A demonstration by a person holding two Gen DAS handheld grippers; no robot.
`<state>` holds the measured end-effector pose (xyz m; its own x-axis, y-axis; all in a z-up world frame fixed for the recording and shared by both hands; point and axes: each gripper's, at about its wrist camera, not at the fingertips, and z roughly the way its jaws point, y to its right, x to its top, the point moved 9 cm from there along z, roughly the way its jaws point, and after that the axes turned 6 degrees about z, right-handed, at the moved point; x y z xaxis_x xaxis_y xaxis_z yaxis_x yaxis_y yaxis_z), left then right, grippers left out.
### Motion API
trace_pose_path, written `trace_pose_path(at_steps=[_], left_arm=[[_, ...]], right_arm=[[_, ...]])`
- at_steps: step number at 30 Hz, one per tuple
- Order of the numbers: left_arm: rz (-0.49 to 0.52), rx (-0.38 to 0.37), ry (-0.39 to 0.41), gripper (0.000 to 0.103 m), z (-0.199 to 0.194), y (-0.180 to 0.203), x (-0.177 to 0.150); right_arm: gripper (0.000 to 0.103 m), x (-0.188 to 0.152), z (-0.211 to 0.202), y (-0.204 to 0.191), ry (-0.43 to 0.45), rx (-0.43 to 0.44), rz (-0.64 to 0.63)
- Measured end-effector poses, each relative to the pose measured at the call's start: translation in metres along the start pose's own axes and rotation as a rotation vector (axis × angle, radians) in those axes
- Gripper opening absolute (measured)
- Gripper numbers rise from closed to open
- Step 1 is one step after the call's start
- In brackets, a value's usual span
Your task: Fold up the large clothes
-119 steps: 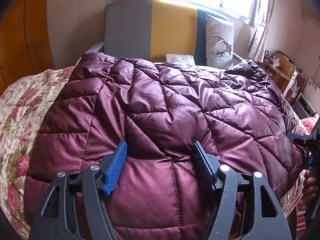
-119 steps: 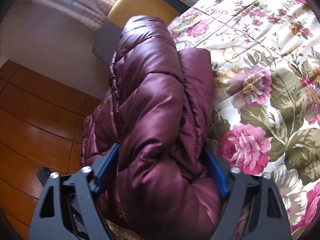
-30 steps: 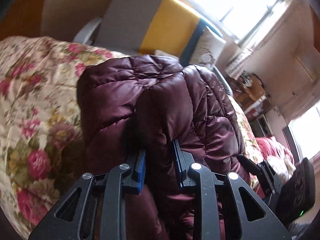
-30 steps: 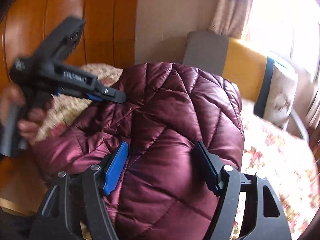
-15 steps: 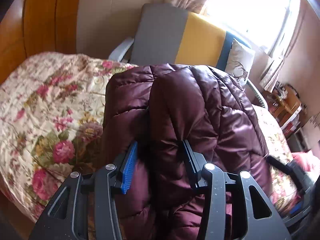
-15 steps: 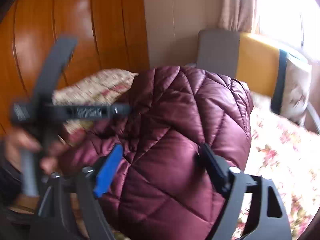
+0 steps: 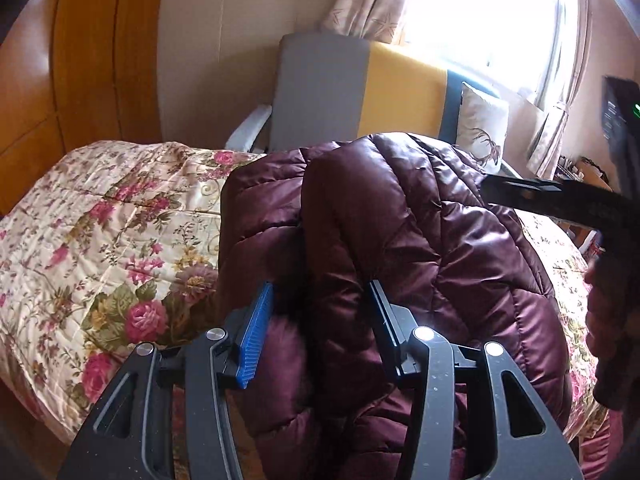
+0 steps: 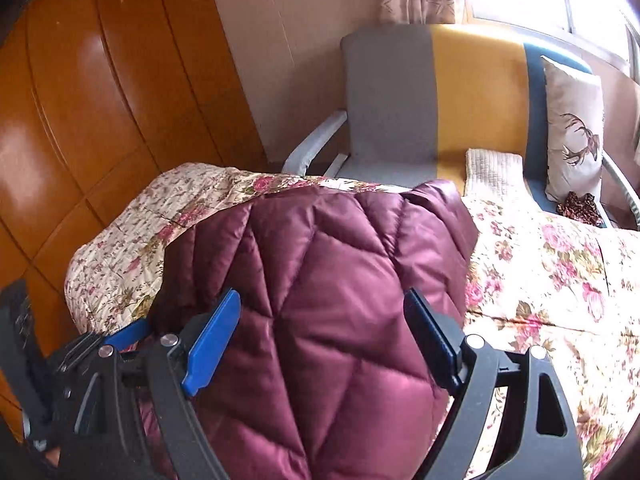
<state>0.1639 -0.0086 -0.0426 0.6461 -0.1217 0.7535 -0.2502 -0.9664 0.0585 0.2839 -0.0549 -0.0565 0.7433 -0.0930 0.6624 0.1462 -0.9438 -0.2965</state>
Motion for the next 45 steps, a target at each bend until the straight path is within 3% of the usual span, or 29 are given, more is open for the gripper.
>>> trace_pose_path(at_steps=[10, 45], left_arm=[[-0.047, 0.029, 0.027, 0.063, -0.003, -0.01, -0.005], [-0.089, 0.031, 0.015, 0.066, 0.012, -0.022, -0.015]], right_arm=[[0.087, 0.0, 0.025, -0.01, -0.039, -0.045, -0.043], [0.096, -0.007, 0.083, -0.018, -0.199, -0.124, -0.08]])
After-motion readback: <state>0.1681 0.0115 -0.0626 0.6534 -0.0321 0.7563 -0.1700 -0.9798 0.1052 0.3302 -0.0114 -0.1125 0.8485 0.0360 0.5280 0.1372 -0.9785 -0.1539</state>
